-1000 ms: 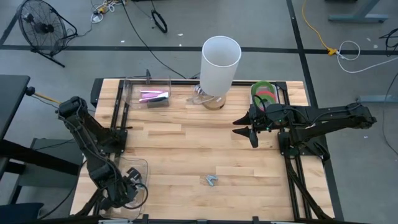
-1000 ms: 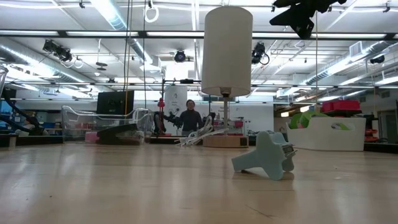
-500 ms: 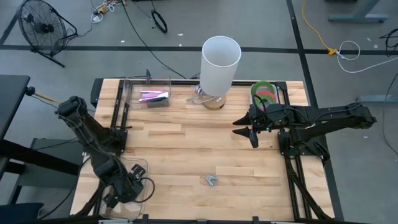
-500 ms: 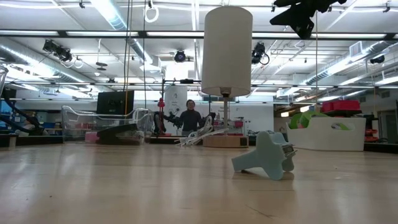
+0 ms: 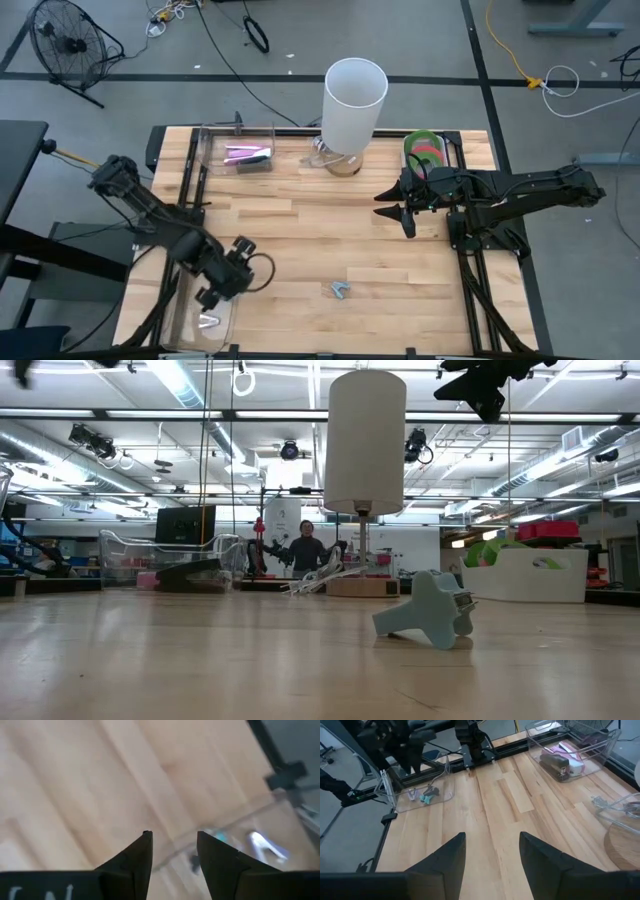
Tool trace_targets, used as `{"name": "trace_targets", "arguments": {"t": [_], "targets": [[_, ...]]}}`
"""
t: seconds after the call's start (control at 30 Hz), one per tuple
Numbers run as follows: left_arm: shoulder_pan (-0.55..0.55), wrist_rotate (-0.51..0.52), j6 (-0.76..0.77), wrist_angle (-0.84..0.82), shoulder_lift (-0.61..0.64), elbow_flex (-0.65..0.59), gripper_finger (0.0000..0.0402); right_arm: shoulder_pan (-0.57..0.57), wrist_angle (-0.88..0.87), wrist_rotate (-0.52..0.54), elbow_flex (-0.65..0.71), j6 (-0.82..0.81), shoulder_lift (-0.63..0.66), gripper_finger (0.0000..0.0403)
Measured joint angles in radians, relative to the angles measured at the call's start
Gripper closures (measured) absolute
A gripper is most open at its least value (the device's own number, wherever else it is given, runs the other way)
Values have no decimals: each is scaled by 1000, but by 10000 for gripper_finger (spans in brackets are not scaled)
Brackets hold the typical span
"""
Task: Pick and place Stapler, Stapler remover, tape
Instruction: Put the light blue staple remover into the bottom transparent bin
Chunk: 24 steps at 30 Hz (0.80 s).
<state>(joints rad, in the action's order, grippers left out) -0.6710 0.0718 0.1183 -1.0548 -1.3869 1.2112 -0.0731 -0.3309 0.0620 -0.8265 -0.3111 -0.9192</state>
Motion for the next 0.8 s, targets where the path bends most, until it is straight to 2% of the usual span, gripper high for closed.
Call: {"name": "trace_targets", "arguments": {"t": [0.3, 0.43, 0.6, 0.8], "targets": [[188, 141, -86, -9, 0, 97, 243, 0, -3, 0, 0, 6, 0, 218], [282, 211, -90, 59, 0, 133, 243, 0, -8, -13, 0, 6, 0, 218], [366, 169, -89, 198, 0, 139, 243, 0, -11, -69, 0, 6, 0, 218], [389, 126, -134, 251, -7, 139, 243, 0, -44, -81, 0, 6, 0, 218]]}}
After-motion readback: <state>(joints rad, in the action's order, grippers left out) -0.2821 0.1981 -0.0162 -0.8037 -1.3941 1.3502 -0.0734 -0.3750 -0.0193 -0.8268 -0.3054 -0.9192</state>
